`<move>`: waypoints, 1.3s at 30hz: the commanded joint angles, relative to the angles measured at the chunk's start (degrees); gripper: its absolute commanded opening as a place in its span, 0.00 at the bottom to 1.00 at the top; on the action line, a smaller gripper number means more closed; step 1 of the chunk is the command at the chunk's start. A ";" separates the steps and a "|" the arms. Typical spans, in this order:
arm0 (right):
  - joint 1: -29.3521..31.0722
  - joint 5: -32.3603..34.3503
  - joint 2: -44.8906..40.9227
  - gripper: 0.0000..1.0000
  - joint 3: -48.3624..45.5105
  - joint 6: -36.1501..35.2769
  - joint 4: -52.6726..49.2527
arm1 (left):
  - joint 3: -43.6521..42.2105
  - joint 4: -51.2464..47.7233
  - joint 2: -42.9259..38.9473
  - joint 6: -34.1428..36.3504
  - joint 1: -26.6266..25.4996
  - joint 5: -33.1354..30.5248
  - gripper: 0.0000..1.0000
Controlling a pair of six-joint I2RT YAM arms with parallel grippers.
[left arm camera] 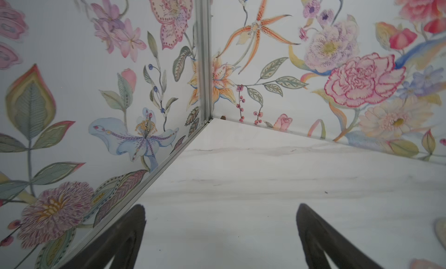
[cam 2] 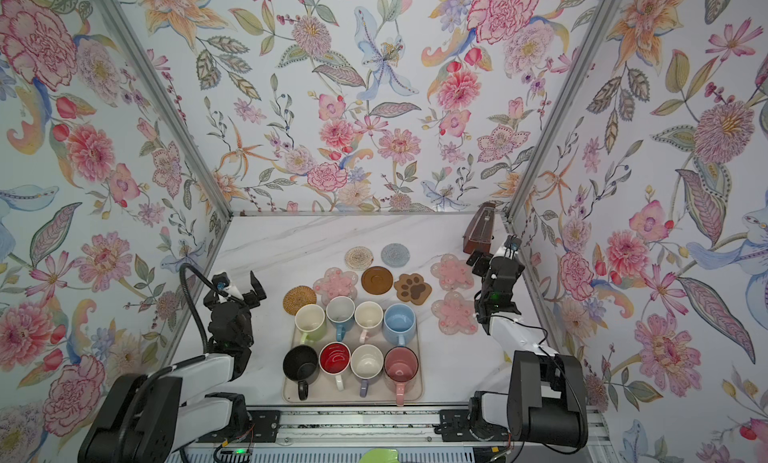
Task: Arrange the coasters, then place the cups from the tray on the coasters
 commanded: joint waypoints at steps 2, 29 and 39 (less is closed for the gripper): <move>-2.78 -11.66 1.97 0.99 4.37 19.56 -19.83 | 10.09 -27.69 -12.05 -25.58 0.41 -7.57 0.99; 26.31 -3.18 36.20 0.97 43.01 1.87 -46.28 | 21.66 -59.52 -10.78 -21.73 3.39 6.72 0.99; 27.06 -5.68 48.76 0.90 56.53 2.45 -55.66 | 19.29 -60.24 -11.07 -26.73 3.39 12.40 0.97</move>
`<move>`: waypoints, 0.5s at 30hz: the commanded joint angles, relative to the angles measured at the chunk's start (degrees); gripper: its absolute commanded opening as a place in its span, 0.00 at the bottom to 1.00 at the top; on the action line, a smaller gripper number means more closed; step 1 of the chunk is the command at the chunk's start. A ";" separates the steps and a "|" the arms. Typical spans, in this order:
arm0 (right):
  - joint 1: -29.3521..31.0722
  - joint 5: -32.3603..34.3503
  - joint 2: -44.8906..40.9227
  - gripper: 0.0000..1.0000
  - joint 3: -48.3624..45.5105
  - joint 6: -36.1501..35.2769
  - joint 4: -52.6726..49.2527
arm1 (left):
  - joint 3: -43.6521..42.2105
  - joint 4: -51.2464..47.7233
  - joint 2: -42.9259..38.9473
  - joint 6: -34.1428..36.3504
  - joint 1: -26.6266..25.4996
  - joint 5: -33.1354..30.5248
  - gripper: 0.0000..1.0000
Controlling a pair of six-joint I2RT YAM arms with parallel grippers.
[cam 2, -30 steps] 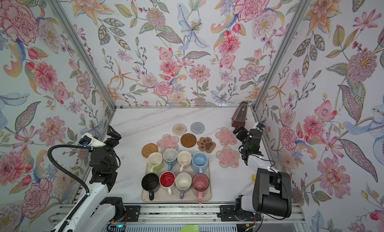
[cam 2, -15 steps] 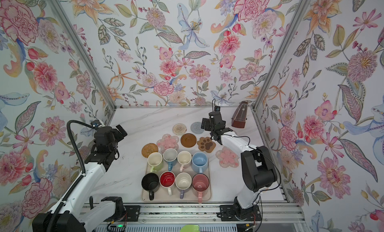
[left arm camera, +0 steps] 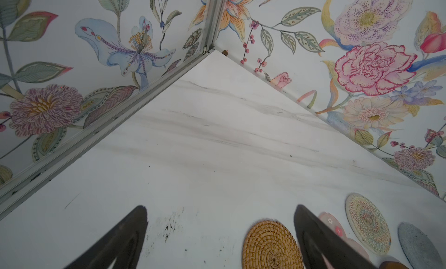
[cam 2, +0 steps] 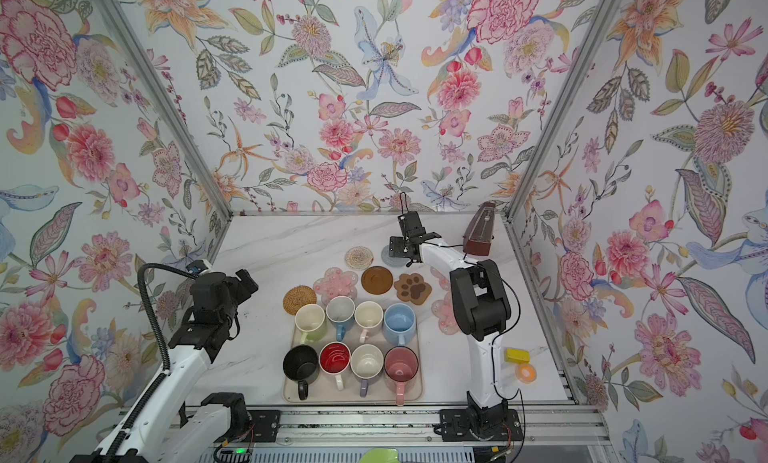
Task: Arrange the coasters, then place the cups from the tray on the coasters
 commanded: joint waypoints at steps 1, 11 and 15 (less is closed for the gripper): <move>0.83 -0.68 3.04 0.89 3.05 0.04 -5.67 | -0.95 0.24 -0.47 -2.19 0.41 2.33 0.96; 2.57 1.77 9.12 0.86 10.02 -1.24 -9.25 | -1.69 0.87 -0.82 -3.95 0.42 3.18 0.96; 3.30 2.26 11.04 0.85 12.01 -1.52 -10.40 | -1.99 1.00 -1.27 -4.37 0.46 2.87 0.97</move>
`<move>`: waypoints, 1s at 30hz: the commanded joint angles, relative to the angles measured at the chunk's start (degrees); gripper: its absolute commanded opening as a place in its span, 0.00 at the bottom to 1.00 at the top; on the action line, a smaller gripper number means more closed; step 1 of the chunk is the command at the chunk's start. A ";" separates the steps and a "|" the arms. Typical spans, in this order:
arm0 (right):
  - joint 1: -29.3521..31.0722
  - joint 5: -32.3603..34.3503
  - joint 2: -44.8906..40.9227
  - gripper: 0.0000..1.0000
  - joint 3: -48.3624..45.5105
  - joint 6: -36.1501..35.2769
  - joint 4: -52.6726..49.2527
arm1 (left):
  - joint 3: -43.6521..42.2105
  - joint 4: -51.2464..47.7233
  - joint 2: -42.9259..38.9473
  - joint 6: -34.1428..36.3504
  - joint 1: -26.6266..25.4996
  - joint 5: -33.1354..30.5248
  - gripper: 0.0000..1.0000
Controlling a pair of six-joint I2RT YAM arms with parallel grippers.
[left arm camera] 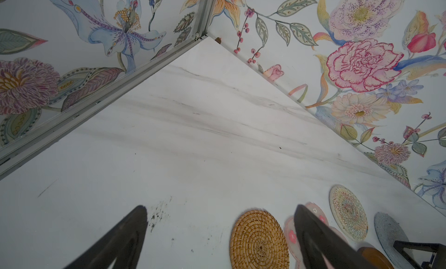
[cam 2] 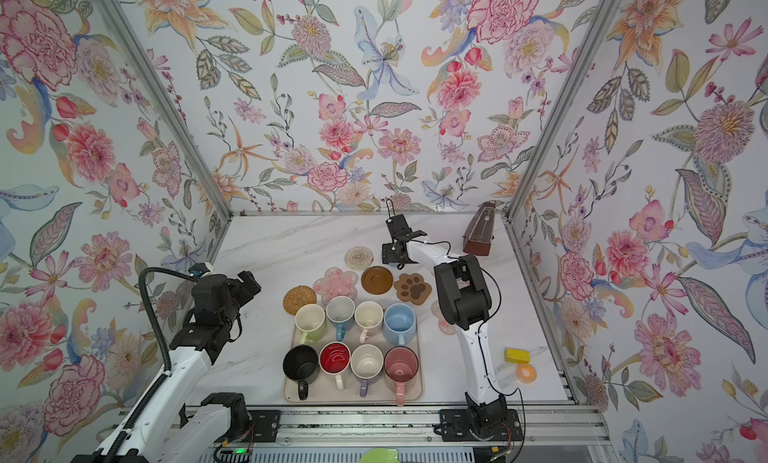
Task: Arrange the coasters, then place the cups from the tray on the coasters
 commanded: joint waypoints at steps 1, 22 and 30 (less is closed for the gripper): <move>0.80 1.78 2.15 0.85 2.46 -1.04 -2.78 | -0.78 0.94 -0.86 -1.06 0.45 0.27 0.97; -1.31 2.69 12.62 0.84 15.03 -0.53 -6.75 | -0.21 1.18 -0.96 -1.94 0.47 0.18 0.97; -0.31 2.51 6.83 0.87 17.52 -3.28 -7.71 | -0.32 1.64 -1.31 -1.92 0.43 -0.26 0.97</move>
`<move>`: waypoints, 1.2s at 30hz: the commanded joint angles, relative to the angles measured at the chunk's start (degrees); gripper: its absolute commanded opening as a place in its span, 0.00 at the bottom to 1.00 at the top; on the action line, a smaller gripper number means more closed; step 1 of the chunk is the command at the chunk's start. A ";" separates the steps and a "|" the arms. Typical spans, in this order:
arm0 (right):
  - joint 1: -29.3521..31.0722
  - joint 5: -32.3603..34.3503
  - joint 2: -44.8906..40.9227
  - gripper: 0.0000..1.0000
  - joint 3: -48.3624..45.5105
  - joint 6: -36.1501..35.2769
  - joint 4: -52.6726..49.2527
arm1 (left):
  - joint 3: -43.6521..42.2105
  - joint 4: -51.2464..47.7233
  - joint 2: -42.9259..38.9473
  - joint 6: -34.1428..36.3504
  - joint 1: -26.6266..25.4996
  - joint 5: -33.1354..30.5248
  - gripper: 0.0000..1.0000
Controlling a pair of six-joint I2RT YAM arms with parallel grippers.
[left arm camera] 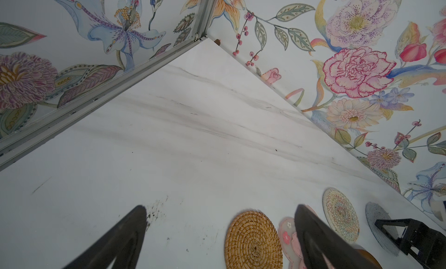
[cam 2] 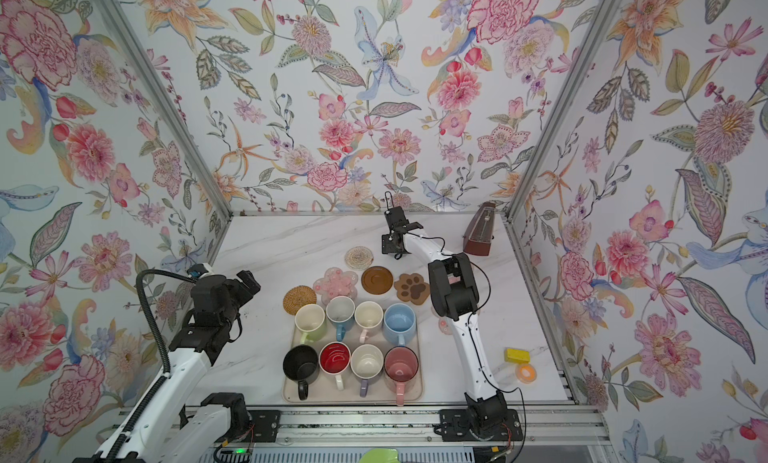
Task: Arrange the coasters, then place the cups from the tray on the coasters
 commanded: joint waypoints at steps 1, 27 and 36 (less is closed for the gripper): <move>1.65 0.99 -5.23 0.87 0.02 -2.14 -2.63 | -0.27 1.66 -0.70 -0.40 0.41 -0.53 0.97; 14.28 -1.80 -0.16 0.84 4.00 -2.22 -6.02 | -1.90 1.23 -2.21 -1.02 0.43 -3.09 0.98; 14.08 -0.39 4.18 0.85 6.68 -2.78 -6.29 | -2.28 1.31 -1.99 -1.65 0.42 -3.36 0.98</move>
